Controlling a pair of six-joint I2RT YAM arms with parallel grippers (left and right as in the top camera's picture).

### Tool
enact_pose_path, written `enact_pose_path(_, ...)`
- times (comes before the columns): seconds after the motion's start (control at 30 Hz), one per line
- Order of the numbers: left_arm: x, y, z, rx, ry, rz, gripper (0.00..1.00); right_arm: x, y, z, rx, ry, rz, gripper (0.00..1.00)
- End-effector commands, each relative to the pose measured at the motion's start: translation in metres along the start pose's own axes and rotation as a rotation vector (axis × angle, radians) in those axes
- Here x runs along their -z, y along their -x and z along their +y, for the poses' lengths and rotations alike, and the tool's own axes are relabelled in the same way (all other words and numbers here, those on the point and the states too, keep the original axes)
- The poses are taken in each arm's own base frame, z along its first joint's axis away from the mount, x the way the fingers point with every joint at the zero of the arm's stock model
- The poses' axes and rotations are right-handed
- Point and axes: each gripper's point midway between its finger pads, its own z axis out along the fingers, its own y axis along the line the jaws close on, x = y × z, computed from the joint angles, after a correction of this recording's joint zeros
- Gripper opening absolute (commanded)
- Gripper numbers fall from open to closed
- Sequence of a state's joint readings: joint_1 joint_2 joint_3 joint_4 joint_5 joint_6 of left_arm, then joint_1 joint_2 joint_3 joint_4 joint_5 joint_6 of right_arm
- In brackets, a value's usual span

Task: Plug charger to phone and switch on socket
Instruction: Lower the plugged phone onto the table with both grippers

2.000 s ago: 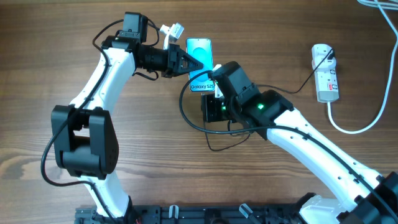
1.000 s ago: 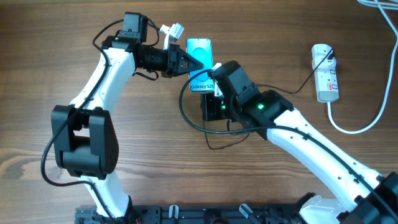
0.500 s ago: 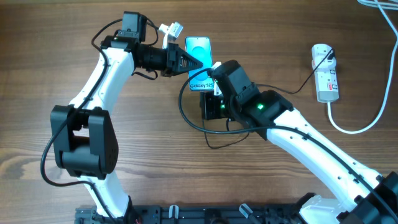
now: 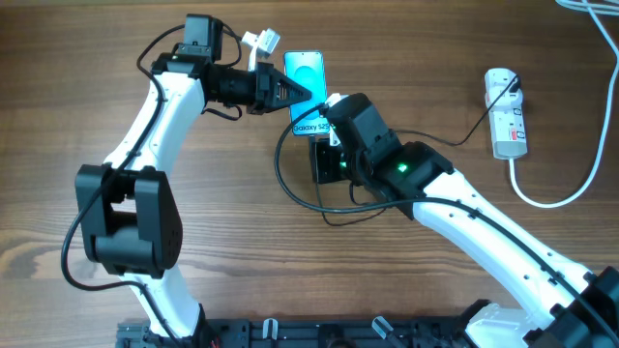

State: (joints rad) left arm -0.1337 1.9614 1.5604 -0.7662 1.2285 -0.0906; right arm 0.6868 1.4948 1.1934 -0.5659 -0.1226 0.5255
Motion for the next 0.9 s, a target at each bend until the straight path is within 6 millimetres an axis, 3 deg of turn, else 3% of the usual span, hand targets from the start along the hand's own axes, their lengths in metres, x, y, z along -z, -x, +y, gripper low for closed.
enact_pose_path(0.0, -0.003, -0.010, -0.026, -0.016, -0.058, 0.027, 0.04, 0.006, 0.036, -0.007, 0.021, -0.055, -0.139, 0.08)
enact_pose_path(0.07, -0.003, -0.009, -0.023, -0.015, -0.040, 0.024, 0.04, 0.005, 0.033, -0.006, 0.021, -0.049, -0.127, 0.25)
enact_pose_path(0.1, -0.003, -0.008, -0.017, -0.014, -0.002, 0.018, 0.04, 0.005, 0.031, -0.006, 0.021, -0.046, -0.116, 0.51)
enact_pose_path(0.13, -0.003, -0.008, -0.011, -0.008, 0.032, 0.015, 0.04, 0.005, 0.029, -0.005, 0.021, -0.039, -0.106, 0.63)
enact_pose_path(0.27, -0.001, -0.008, 0.009, 0.030, 0.146, 0.004, 0.04, 0.004, 0.017, 0.000, 0.022, -0.001, -0.047, 0.80)
enact_pose_path(0.4, 0.012, -0.007, 0.055, 0.110, 0.418, -0.036, 0.04, 0.004, -0.002, -0.008, 0.010, -0.033, 0.029, 0.99)
enact_pose_path(0.6, 0.013, -0.026, 0.089, 0.182, 0.552, 0.011, 0.04, 0.005, -0.018, -0.018, -0.051, -0.075, 0.090, 1.00)
enact_pose_path(0.87, -0.029, -0.068, 0.121, 0.248, 0.557, 0.156, 0.04, 0.002, -0.027, -0.024, -0.090, -0.092, 0.116, 0.99)
